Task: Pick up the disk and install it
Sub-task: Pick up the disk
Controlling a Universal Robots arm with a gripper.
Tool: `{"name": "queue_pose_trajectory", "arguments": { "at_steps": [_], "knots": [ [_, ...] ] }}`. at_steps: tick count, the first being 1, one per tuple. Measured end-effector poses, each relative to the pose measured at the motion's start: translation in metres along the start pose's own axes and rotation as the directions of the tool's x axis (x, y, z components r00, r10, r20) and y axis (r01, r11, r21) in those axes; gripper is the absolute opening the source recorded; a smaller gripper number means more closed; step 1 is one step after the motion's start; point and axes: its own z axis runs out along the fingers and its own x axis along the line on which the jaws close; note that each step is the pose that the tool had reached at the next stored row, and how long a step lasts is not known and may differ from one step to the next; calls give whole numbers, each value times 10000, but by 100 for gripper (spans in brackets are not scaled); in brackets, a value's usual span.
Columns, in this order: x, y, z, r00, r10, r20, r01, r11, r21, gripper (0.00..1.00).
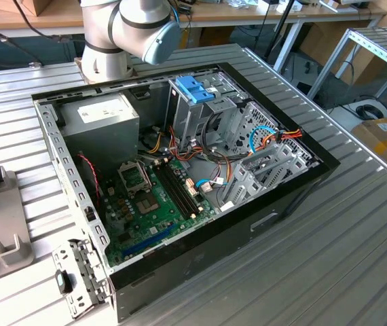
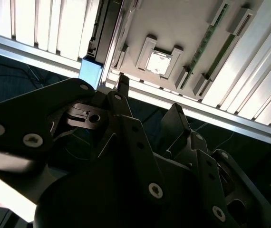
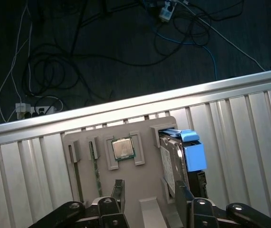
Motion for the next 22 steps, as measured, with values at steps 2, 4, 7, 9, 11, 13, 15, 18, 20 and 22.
{"name": "queue_pose_trajectory", "arguments": {
  "at_steps": [2,4,7,9,11,13,15,18,20,22],
  "knots": [
    [-7,2,2,10000,2,1,-2,10000,-2,54],
    [-14,3,8,10000,1,8,-1,10000,-3,54],
    [-41,8,16,10000,1,15,-1,10000,-5,54],
    [-65,13,24,10000,1,23,-1,10000,-7,54],
    [-78,15,30,10000,1,29,-1,10000,-8,54],
    [-93,18,38,10000,0,37,0,10000,-9,54],
    [-104,20,44,10000,0,43,0,10000,-10,54],
    [-116,22,52,10000,0,49,0,10000,-11,54],
    [-122,23,56,10000,-1,52,1,10000,-13,54],
    [-126,24,61,10000,-1,56,1,10000,-13,54]
  ]
}}
